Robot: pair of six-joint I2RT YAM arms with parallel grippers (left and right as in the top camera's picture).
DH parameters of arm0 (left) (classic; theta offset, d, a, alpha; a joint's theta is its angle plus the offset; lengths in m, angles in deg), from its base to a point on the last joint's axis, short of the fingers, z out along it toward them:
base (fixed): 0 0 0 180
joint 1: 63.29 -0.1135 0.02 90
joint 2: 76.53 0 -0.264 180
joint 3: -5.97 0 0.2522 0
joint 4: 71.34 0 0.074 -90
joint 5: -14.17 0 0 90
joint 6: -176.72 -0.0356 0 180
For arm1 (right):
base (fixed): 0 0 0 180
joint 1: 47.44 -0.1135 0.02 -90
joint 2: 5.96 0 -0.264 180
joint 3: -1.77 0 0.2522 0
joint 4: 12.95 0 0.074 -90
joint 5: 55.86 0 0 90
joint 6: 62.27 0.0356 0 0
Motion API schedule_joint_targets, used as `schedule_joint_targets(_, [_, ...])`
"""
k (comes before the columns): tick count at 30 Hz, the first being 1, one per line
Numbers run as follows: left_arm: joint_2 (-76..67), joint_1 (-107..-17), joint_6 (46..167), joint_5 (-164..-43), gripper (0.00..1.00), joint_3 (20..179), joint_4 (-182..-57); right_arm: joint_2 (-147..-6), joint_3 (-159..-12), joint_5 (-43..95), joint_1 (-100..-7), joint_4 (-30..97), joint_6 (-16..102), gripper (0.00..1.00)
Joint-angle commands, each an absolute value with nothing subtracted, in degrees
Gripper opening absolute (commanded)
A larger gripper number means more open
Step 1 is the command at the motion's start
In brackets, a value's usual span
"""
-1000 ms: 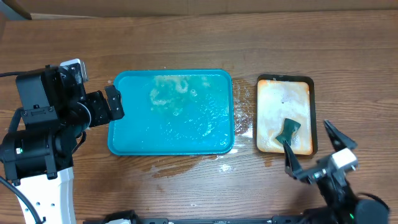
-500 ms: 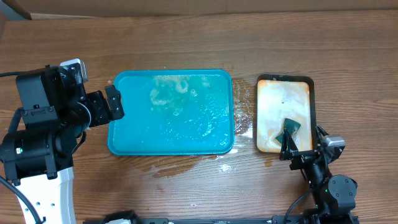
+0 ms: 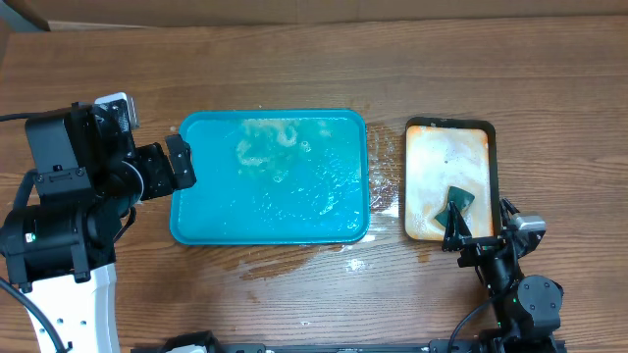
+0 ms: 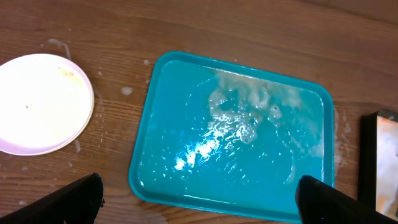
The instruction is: Clean dirty plates on tray and stack at the side
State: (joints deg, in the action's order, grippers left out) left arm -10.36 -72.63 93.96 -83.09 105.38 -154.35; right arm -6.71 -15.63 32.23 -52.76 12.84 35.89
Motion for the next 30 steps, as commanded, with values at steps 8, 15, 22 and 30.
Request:
schedule_joint_targets(8, [-10.6, -72.5, 92.9, -82.8, 1.00, 106.1, -154.3, -6.2, -15.5, 33.0, -52.6, 12.6, 36.3, 1.00])
schedule_joint_targets(15, [-10.6, -72.5, 92.9, -82.8, 1.00, 106.1, -154.3, -6.2, -15.5, 33.0, -52.6, 12.6, 36.3, 1.00])
schedule_joint_targets(22, [-10.6, -72.5, 92.9, -82.8, 1.00, 106.1, -154.3, -6.2, -15.5, 33.0, -52.6, 12.6, 36.3, 1.00])
schedule_joint_targets(30, [-10.3, -72.5, 86.5, -80.3, 1.00, 106.1, -151.6, -6.2, -15.5, 33.0, -52.6, 12.6, 36.3, 1.00])
